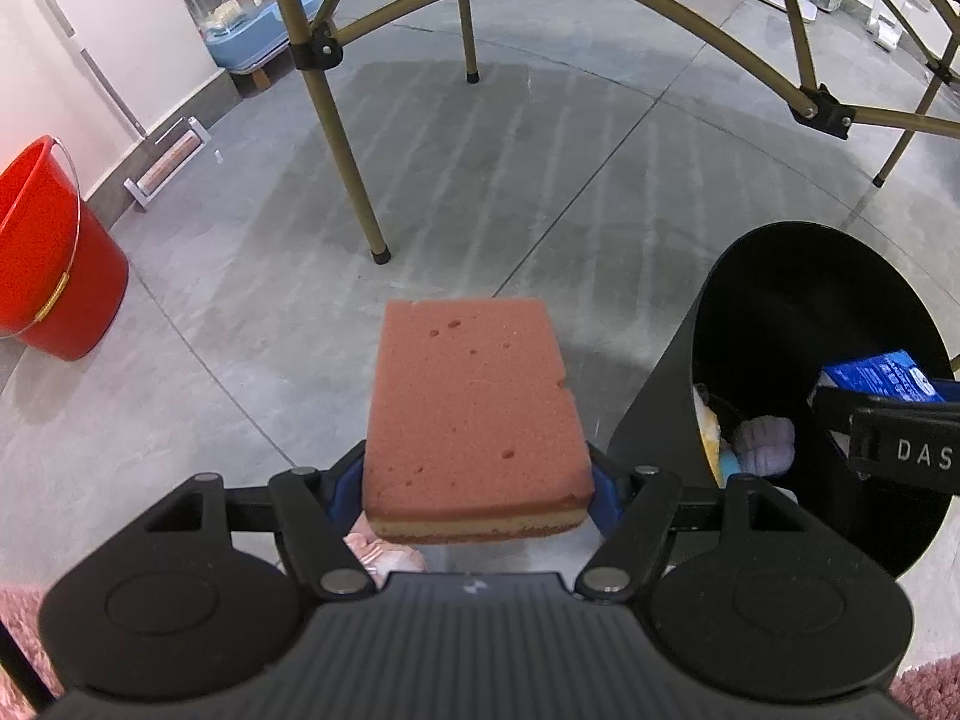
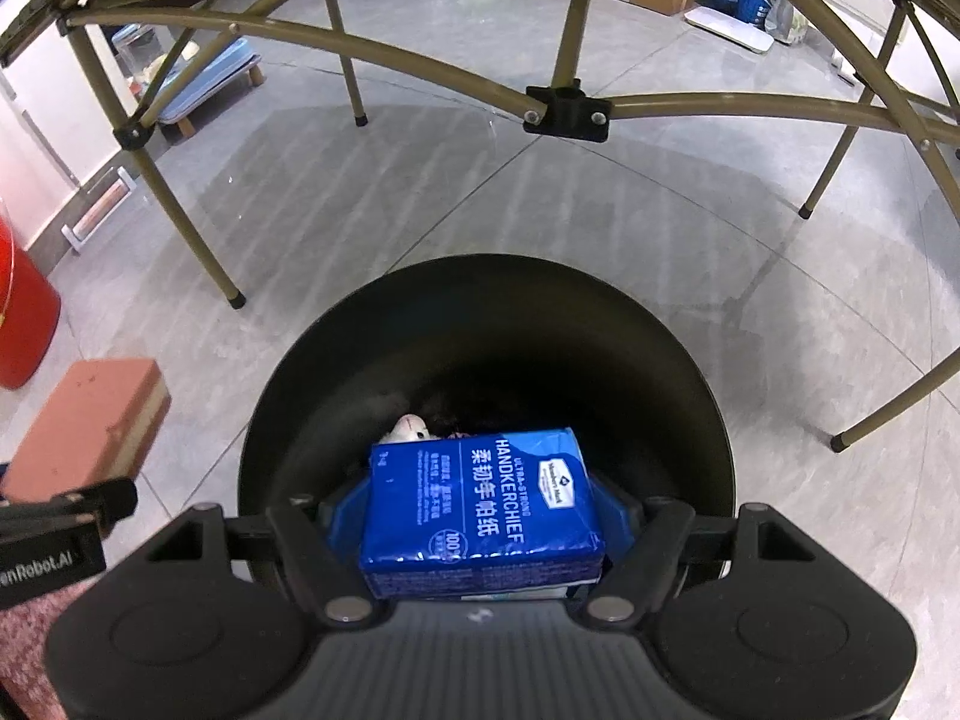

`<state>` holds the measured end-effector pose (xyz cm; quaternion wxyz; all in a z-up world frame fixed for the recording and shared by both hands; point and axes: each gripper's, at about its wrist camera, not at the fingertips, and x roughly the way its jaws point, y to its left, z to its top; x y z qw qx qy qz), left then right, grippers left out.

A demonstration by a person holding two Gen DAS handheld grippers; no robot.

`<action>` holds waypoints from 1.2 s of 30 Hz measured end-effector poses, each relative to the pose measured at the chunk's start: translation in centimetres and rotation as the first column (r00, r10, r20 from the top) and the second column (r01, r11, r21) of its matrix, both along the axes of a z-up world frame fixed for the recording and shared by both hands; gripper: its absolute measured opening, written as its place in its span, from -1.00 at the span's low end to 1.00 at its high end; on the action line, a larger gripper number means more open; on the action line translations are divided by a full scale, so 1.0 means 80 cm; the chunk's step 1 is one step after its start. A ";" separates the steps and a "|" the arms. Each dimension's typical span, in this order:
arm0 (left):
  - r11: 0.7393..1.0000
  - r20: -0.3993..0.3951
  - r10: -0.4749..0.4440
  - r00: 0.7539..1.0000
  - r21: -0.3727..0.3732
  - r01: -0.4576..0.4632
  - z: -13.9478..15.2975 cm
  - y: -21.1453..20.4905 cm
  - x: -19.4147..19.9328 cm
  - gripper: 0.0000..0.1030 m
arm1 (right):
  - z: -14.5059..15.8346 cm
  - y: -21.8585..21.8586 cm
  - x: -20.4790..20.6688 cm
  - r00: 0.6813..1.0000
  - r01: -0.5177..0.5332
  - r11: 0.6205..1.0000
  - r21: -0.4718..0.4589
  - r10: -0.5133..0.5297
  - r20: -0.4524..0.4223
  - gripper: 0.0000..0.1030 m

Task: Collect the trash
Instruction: 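Lower the right tool into the bin and open it to drop the tissue pack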

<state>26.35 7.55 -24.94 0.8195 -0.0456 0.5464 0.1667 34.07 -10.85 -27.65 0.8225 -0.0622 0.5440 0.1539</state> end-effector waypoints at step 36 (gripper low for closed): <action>0.991 0.058 -0.134 0.989 0.017 0.133 0.021 -0.112 0.027 0.37 | 0.087 -0.122 -0.003 0.969 0.141 0.989 0.048 -0.148 0.196 1.00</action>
